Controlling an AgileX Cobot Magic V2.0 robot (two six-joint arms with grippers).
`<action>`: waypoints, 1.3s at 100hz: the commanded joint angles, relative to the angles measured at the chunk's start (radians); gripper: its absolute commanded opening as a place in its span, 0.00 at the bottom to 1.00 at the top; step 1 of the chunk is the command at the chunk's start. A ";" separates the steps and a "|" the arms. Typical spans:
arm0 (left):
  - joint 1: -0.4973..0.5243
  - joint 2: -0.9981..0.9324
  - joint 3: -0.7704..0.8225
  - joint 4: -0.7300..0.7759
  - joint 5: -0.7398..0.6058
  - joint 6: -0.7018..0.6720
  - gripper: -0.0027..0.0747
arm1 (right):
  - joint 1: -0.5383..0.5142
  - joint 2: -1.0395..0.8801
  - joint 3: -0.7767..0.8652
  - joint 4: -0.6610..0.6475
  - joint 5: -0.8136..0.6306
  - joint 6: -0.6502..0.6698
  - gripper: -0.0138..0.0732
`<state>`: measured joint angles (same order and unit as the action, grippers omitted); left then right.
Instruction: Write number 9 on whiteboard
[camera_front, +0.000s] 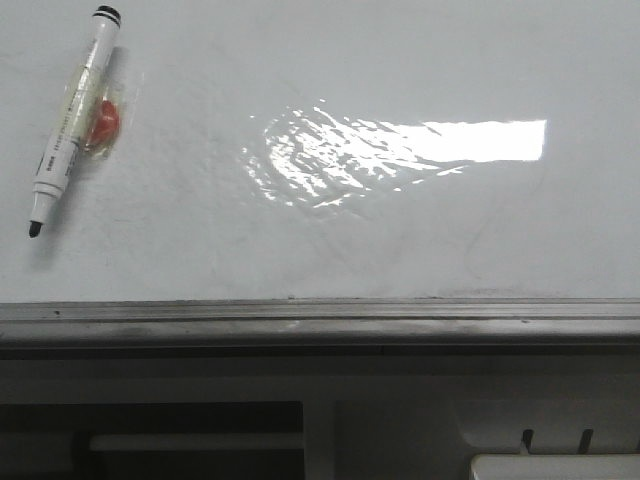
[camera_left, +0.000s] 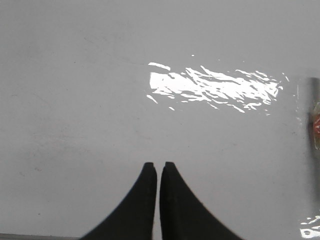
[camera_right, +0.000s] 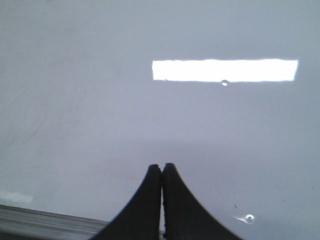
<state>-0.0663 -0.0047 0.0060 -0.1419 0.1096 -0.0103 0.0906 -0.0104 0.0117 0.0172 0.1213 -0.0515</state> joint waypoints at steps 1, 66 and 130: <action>-0.006 -0.026 0.040 -0.005 -0.084 -0.005 0.01 | -0.001 -0.004 0.022 -0.001 -0.089 -0.008 0.08; -0.006 -0.026 0.040 -0.005 -0.089 -0.005 0.01 | -0.001 -0.004 0.022 -0.001 -0.089 -0.008 0.08; -0.005 -0.026 0.040 -0.054 -0.110 -0.007 0.01 | -0.001 -0.004 0.022 0.176 -0.121 0.007 0.08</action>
<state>-0.0663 -0.0047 0.0060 -0.1664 0.0856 -0.0103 0.0906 -0.0104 0.0117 0.1544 0.0680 -0.0479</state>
